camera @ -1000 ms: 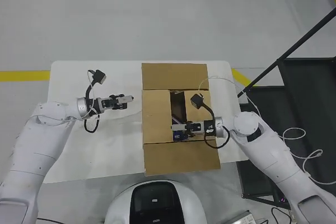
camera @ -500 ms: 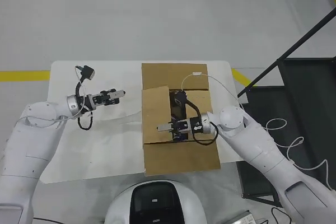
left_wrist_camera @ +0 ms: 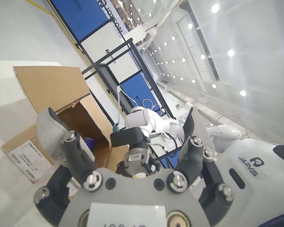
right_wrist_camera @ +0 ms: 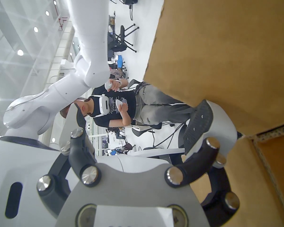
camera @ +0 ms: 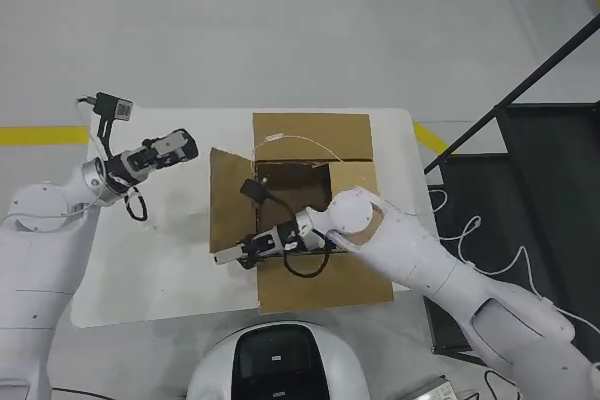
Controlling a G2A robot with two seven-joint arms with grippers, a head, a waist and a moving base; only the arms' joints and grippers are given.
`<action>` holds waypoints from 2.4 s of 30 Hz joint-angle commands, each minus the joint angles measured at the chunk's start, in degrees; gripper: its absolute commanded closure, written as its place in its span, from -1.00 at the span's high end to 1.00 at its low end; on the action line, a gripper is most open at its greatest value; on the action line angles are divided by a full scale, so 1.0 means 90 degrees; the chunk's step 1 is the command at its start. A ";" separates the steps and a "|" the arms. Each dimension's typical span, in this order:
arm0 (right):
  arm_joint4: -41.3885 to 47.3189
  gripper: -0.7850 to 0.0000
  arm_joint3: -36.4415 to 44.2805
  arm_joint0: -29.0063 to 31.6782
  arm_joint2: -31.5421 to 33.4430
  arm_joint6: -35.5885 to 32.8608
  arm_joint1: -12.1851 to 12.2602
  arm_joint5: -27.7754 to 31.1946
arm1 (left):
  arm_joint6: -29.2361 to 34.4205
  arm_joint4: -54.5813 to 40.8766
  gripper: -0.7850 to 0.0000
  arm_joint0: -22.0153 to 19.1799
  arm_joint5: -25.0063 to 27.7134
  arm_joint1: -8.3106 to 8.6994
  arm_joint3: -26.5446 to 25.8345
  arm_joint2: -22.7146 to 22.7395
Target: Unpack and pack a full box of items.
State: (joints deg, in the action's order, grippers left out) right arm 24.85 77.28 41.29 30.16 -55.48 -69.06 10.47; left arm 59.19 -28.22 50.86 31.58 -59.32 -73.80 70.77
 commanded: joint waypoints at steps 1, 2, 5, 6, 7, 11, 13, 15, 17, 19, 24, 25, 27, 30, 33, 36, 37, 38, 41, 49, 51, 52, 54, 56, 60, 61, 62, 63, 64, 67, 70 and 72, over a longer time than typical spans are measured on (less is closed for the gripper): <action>-0.0072 1.00 -0.0293 -0.0162 -0.0262 0.0109 -0.0197 -0.0030 | 0.0146 -0.0101 1.00 0.0012 -0.0121 -0.0033 0.0112 -0.0173; -0.0116 1.00 -0.0387 -0.0219 -0.0328 0.0150 -0.0265 -0.0025 | 0.0212 -0.0155 1.00 0.0004 -0.0182 -0.0055 0.0206 -0.0273; -0.0156 1.00 -0.0544 -0.0249 -0.0327 0.0121 -0.0336 0.0063 | 0.0310 -0.0135 1.00 -0.0115 -0.0316 -0.0123 0.0610 -0.0547; -0.0169 1.00 -0.0517 -0.0221 -0.0257 0.0082 -0.0312 0.0097 | 0.0341 -0.0069 1.00 -0.0162 -0.0343 -0.0147 0.0760 -0.0650; -0.0180 1.00 -0.0462 -0.0182 -0.0161 0.0050 -0.0274 0.0114 | 0.0339 -0.0008 1.00 -0.0199 -0.0349 -0.0175 0.0889 -0.0751; -0.0194 1.00 0.0005 0.0126 0.0445 -0.0107 -0.0001 0.0108 | 0.0320 0.0099 1.00 -0.0240 -0.0317 -0.0280 0.1158 -0.1098; -0.0248 1.00 0.0297 0.0392 0.0861 -0.0137 0.0182 0.0106 | 0.0261 0.0140 1.00 -0.0236 -0.0301 -0.0315 0.1248 -0.1193; -0.0292 1.00 0.0631 0.0746 0.1333 -0.0194 0.0383 0.0082 | 0.0193 0.0271 1.00 -0.0255 -0.0305 -0.0336 0.1352 -0.1256; -0.0417 1.00 0.0982 0.1149 0.1841 -0.0197 0.0583 0.0030 | 0.0051 0.0521 1.00 -0.0290 -0.0316 -0.0358 0.1461 -0.1334; -0.0516 1.00 0.1323 0.1572 0.2342 -0.0220 0.0763 -0.0038 | -0.0138 0.0735 1.00 -0.0315 -0.0356 -0.0392 0.1586 -0.1433; -0.0609 1.00 0.1974 0.2531 0.3380 -0.0278 0.1078 -0.0124 | -0.0401 0.0834 1.00 -0.0365 -0.0340 -0.0510 0.1791 -0.1678; -0.0553 1.00 0.1988 0.2671 0.3539 -0.0341 0.1118 -0.0107 | -0.0395 0.0882 1.00 -0.0390 -0.0357 -0.0534 0.1815 -0.1741; -0.0504 1.00 0.1994 0.2878 0.3802 -0.0366 0.1178 -0.0104 | -0.0417 0.0932 1.00 -0.0452 -0.0389 -0.0591 0.1860 -0.1871; -0.0249 1.00 0.2007 0.3110 0.4065 -0.0488 0.1230 -0.0035 | -0.0478 0.1030 1.00 -0.0564 -0.0389 -0.0687 0.1949 -0.2071; -0.0079 1.00 0.1980 0.3248 0.4261 -0.0582 0.1265 0.0035 | -0.0525 0.1165 1.00 -0.0700 -0.0390 -0.0778 0.2087 -0.2252; -0.0027 1.00 0.2006 0.3337 0.4385 -0.0643 0.1290 0.0053 | -0.0496 0.1194 1.00 -0.0823 -0.0330 -0.0846 0.2211 -0.2350; -0.0010 1.00 0.2020 0.3362 0.4415 -0.0665 0.1297 0.0057 | -0.0479 0.1184 1.00 -0.0860 -0.0304 -0.0857 0.2245 -0.2349; 0.0007 1.00 0.2030 0.3385 0.4441 -0.0686 0.1302 0.0060 | -0.0419 0.1111 1.00 -0.0888 -0.0263 -0.0863 0.2255 -0.2326; 0.0045 1.00 0.2031 0.3416 0.4492 -0.0769 0.1314 0.0074 | -0.0195 0.0859 1.00 -0.1005 -0.0203 -0.0830 0.2230 -0.2125; 0.0080 1.00 0.1847 0.3377 0.4655 -0.0897 0.1342 0.0156 | 0.0465 0.0749 1.00 -0.1060 -0.0408 -0.0619 0.0977 -0.1529; 0.0085 1.00 0.1796 0.3438 0.4755 -0.0888 0.1360 0.0185 | 0.0534 0.0834 1.00 -0.1078 -0.0557 -0.0615 0.0656 -0.1549; 0.0096 1.00 0.1773 0.3481 0.4816 -0.0878 0.1370 0.0200 | 0.0529 0.0906 1.00 -0.1111 -0.0633 -0.0626 0.0531 -0.1594; 0.0110 1.00 0.1731 0.3587 0.4953 -0.0861 0.1395 0.0223 | 0.0521 0.1019 1.00 -0.1207 -0.0782 -0.0677 0.0338 -0.1774; 0.0142 1.00 0.1698 0.3712 0.5104 -0.0839 0.1421 0.0246 | 0.0484 0.1116 1.00 -0.1339 -0.0911 -0.0761 0.0261 -0.2034; 0.0199 1.00 0.1656 0.3975 0.5424 -0.0773 0.1472 0.0281 | 0.0228 0.1144 1.00 -0.1628 -0.1127 -0.1039 0.0443 -0.2746; 0.0219 1.00 0.1652 0.4040 0.5503 -0.0769 0.1484 0.0295 | 0.0158 0.1110 1.00 -0.1696 -0.1150 -0.1127 0.0525 -0.2942; 0.0229 1.00 0.1653 0.4100 0.5579 -0.0768 0.1496 0.0307 | 0.0103 0.1065 1.00 -0.1762 -0.1171 -0.1220 0.0620 -0.3140; 0.0237 1.00 0.1658 0.4155 0.5652 -0.0763 0.1508 0.0315 | 0.0034 0.1015 1.00 -0.1833 -0.1187 -0.1317 0.0731 -0.3326; 0.0240 1.00 0.1657 0.4210 0.5730 -0.0733 0.1519 0.0326 | -0.0008 0.0942 1.00 -0.1901 -0.1185 -0.1417 0.0840 -0.3506; 0.0241 1.00 0.1695 0.4357 0.5912 -0.0740 0.1548 0.0337 | -0.0305 0.0824 1.00 -0.2129 -0.1142 -0.1719 0.1312 -0.3937; 0.0187 1.00 0.1738 0.4463 0.6025 -0.0708 0.1569 0.0312 | -0.0654 0.0704 1.00 -0.2340 -0.1074 -0.2011 0.1858 -0.4234; 0.0178 1.00 0.1756 0.4511 0.6057 -0.0710 0.1575 0.0306 | -0.0771 0.0636 1.00 -0.2445 -0.0971 -0.2187 0.2177 -0.4390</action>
State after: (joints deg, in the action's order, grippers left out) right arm 26.47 93.02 81.69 84.55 -61.85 -54.91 13.26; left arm 52.77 -22.09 29.39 22.32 -78.02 -56.21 32.14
